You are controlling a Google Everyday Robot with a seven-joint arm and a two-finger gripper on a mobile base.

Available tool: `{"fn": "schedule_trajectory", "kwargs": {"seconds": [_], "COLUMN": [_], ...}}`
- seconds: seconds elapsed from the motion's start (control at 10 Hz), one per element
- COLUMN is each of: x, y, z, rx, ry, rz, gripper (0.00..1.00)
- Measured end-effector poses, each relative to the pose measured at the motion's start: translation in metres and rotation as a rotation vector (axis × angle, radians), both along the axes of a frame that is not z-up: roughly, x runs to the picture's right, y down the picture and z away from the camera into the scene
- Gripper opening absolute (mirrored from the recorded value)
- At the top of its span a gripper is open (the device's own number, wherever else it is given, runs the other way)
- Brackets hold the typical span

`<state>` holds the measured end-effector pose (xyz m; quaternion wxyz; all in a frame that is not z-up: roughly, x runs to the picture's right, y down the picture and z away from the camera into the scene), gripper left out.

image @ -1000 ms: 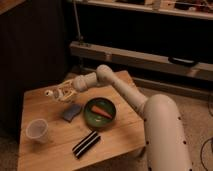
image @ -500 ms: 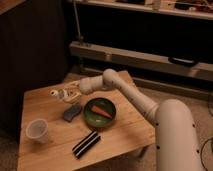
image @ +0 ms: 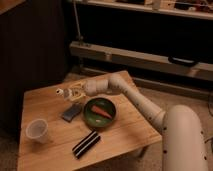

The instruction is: Stand the bottle upright

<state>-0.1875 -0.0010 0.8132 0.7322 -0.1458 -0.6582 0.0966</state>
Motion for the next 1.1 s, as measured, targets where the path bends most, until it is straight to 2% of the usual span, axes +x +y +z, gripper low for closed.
{"fn": "schedule_trajectory", "kwargs": {"seconds": [0.3,0.5,0.9,1.1], "x": [0.002,0.006,0.006,0.007], "y": [-0.004,-0.007,-0.012,-0.013], "z": [0.006,0.008,0.004,0.001], "rx": [-0.009,-0.007,0.004,-0.006], "ry": [-0.02,-0.049,-0.058,-0.054], "rz": [0.071,0.143,0.157,0.152], "gripper": [0.0,0.0,0.0,0.0]}}
